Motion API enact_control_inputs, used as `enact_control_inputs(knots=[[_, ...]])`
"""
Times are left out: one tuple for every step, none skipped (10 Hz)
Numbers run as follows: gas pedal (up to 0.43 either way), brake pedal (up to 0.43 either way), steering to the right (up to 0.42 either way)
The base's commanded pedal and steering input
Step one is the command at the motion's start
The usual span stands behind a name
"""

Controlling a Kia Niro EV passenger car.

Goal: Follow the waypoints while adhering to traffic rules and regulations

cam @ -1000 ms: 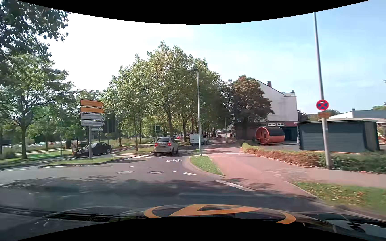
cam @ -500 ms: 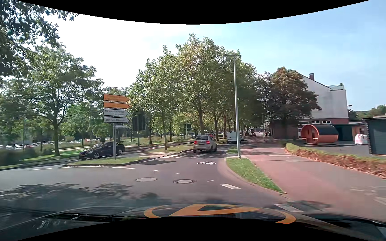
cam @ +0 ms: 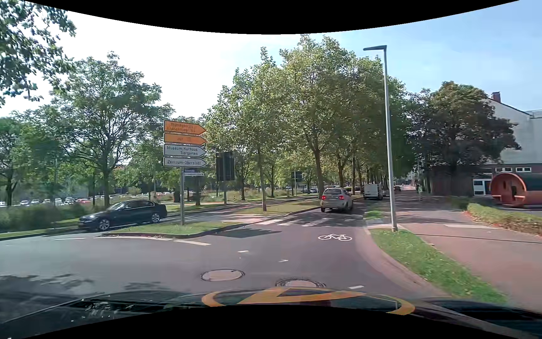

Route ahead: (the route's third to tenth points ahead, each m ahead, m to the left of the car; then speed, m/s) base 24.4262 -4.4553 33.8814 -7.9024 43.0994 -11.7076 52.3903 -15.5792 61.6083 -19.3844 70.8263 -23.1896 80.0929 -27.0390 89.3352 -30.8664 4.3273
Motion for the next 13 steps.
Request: enact_control_inputs(knots=[[0.0,0.0,-0.129],[0.0,0.0,-0.098],[0.0,0.0,-0.075],[0.0,0.0,-0.054],[0.0,0.0,-0.041],[0.0,0.0,-0.022],[0.0,0.0,0.0],[0.028,0.0,0.022],[0.028,0.0,0.047],[0.028,0.0,0.074],[0.047,0.0,0.093],[0.059,0.0,0.104],[0.059,0.0,0.117]])
